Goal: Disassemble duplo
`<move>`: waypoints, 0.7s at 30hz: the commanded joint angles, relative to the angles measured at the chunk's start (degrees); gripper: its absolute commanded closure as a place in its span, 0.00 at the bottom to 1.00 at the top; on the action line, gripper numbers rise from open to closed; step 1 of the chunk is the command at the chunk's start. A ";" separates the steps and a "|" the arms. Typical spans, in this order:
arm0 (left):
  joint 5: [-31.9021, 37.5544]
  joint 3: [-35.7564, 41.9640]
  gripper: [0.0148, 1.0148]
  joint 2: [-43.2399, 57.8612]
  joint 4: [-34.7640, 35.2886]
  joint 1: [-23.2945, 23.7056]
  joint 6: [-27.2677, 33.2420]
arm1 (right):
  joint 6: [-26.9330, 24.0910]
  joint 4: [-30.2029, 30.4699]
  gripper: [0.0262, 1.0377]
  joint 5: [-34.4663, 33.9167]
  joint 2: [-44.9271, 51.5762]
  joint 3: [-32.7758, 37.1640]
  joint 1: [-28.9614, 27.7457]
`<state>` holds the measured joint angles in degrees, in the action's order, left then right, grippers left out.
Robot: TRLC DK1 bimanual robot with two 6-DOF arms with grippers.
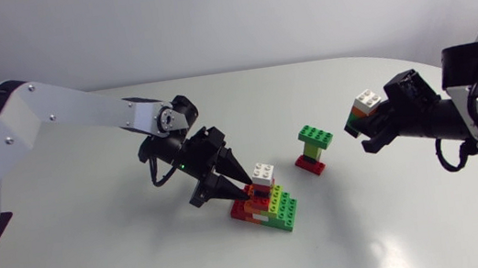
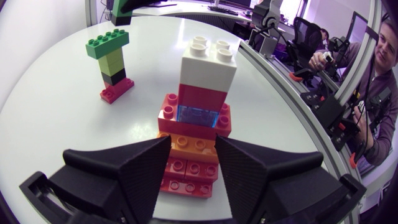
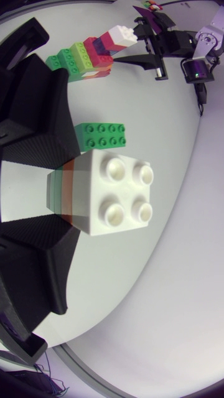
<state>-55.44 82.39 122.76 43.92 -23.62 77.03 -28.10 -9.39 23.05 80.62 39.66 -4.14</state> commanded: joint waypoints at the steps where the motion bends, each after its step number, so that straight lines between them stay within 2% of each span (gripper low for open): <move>1: 0.07 -1.44 0.50 -0.33 0.20 0.24 -0.57 | -1.35 -2.30 0.78 -1.51 3.76 -2.22 -0.25; 21: 1.39 -3.20 0.50 -3.49 -0.86 1.12 -3.03 | -3.02 -9.16 0.77 -2.66 18.08 -3.54 -2.98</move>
<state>-54.09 80.73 121.23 43.33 -23.22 75.07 -30.28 -17.54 20.53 96.84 37.58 -6.61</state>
